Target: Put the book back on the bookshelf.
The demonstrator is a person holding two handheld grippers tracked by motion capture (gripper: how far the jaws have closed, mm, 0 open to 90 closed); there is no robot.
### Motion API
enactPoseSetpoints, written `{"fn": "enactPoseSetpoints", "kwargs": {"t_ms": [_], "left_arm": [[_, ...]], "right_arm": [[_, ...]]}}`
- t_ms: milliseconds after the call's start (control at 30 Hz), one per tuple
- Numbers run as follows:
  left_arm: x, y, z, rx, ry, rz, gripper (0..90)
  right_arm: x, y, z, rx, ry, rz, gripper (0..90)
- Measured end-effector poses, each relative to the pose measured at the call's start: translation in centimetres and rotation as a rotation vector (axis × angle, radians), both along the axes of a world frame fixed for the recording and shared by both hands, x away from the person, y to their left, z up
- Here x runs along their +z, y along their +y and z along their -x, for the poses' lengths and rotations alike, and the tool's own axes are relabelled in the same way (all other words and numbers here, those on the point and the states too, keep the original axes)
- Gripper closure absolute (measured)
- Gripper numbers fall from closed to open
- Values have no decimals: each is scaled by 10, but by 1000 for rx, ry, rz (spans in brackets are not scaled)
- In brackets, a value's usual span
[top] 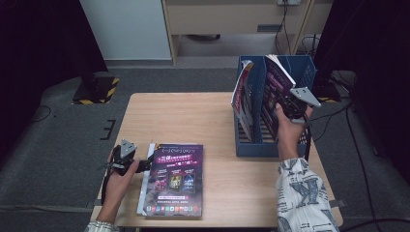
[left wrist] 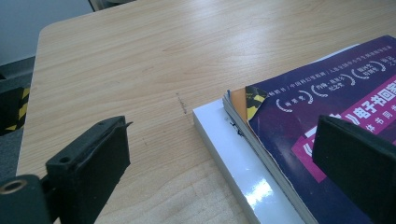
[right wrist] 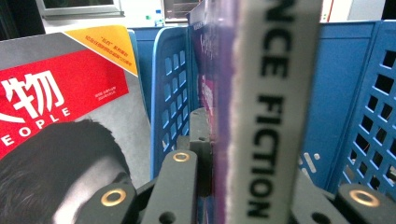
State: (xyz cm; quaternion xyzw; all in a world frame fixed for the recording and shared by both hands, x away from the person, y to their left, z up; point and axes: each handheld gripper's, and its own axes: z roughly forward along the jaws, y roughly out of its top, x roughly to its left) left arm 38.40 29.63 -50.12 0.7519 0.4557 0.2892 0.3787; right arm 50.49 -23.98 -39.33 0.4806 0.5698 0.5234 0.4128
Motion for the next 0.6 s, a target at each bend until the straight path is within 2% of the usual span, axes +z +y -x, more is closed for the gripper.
{"fn": "enactPoseSetpoints", "kwargs": {"t_ms": [167, 367, 600], "left_arm": [[0, -2, 0, -7, 0, 2, 38], [0, -2, 1, -7, 3, -9, 38], [0, -2, 0, -4, 1, -6, 39]], "right_arm": [[-4, 3, -3, -3, 10, 13, 827], [-18, 11, -1, 12, 32, -8, 826], [-18, 14, 2, 40, 46, 6, 825]]}}
